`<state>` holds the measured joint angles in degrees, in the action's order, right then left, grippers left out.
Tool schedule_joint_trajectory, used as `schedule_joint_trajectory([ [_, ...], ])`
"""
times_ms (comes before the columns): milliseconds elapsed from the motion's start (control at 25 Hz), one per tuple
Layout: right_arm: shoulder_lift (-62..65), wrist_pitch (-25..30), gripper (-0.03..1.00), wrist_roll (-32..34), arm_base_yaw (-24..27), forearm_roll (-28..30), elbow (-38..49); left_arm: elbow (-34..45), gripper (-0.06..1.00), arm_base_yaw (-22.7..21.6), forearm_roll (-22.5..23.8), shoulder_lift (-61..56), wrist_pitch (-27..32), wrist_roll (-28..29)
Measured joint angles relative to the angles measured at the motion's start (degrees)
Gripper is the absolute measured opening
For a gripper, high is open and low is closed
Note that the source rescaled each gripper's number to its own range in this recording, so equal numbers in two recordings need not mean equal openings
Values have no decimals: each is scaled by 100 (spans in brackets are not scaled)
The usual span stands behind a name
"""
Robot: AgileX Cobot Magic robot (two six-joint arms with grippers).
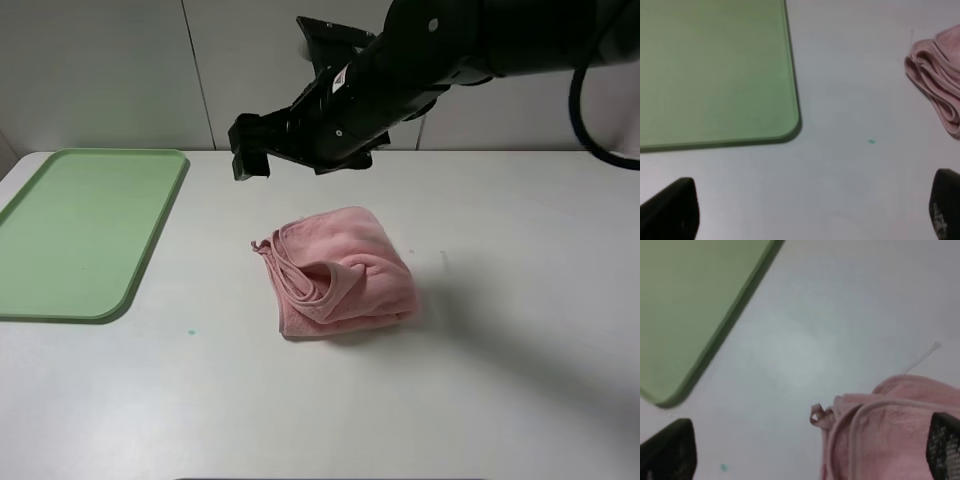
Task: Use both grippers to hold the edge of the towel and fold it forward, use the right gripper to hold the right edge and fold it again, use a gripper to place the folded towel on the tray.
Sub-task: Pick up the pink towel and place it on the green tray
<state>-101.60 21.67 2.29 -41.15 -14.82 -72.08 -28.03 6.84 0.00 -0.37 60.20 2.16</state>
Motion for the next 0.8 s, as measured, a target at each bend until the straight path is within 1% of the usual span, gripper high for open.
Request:
schedule_joint_trajectory([
  [80, 147, 246, 100, -455, 0, 62, 0, 0, 92, 0, 0, 0, 0, 0],
  [240, 463, 736, 100, -1154, 0, 101, 6, 0, 92, 0, 0, 0, 0, 0],
  [320, 666, 826, 100, -1427, 0, 106, 97, 0, 92, 0, 0, 0, 0, 0],
  [480, 1204, 775, 100, -1873, 0, 145, 642, 0, 92, 0, 0, 0, 0, 0],
  [640, 1817, 617, 100, -2125, 0, 130, 1292, 0, 92, 0, 0, 0, 0, 0],
  [800, 2398, 592, 100, -2310, 210, -65, 1843, 0, 92, 0, 0, 0, 0, 0],
])
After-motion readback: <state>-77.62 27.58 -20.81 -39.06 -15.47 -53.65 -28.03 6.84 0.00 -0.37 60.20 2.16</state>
